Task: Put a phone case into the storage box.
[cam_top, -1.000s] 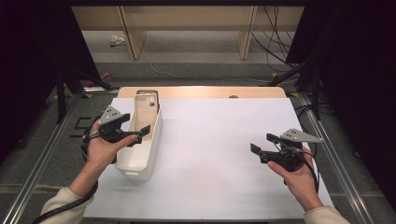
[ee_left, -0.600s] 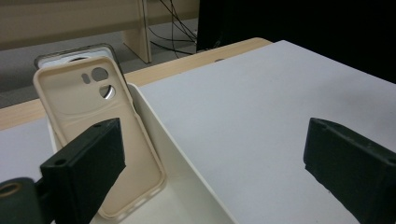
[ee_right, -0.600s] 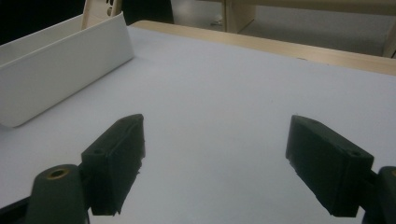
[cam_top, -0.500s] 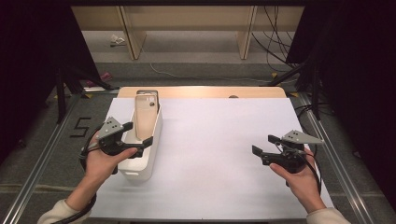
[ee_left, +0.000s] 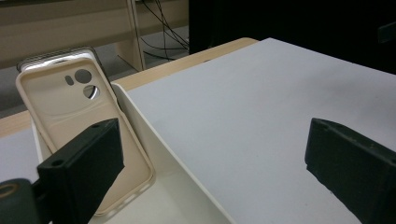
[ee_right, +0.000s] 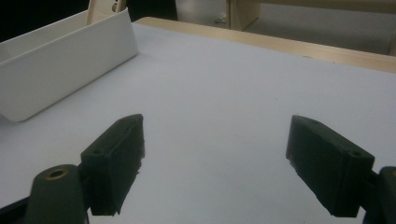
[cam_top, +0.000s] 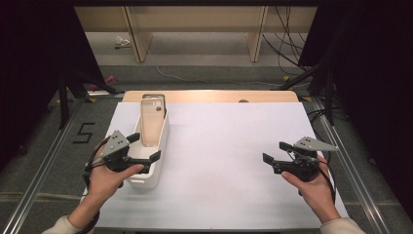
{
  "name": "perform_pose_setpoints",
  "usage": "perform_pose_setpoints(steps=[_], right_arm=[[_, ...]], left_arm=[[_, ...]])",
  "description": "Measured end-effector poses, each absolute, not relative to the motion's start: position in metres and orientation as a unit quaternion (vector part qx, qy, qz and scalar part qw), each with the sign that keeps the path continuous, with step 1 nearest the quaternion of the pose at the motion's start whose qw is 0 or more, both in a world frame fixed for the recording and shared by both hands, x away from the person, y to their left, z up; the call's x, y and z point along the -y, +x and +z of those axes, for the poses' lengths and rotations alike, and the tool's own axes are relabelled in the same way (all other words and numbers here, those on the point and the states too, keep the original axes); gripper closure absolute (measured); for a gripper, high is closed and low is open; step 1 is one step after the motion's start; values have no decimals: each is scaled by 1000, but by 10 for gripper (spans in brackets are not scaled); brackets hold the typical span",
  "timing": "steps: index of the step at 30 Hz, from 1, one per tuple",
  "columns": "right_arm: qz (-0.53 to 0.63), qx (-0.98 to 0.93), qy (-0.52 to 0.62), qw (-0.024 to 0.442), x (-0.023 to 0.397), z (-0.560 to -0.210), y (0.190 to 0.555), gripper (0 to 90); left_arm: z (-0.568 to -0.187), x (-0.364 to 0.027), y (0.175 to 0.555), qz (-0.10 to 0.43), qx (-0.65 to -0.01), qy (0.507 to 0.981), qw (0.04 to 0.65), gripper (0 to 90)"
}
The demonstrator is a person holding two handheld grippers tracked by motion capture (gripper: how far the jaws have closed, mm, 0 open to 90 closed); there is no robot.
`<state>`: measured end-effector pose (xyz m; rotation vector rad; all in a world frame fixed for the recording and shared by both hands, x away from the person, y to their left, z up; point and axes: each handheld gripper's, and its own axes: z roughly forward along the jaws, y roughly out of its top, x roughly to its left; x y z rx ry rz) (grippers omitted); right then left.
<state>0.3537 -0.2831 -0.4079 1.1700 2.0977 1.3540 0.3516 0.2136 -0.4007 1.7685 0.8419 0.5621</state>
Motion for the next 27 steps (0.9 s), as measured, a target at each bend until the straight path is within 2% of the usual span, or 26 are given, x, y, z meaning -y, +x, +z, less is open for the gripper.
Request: perform_pose_setpoints(steps=[27], right_arm=[[477, -759, 405, 180, 281, -411, 351, 195]], left_arm=[[-420, -217, 335, 256, -332, 747, 515, 26]])
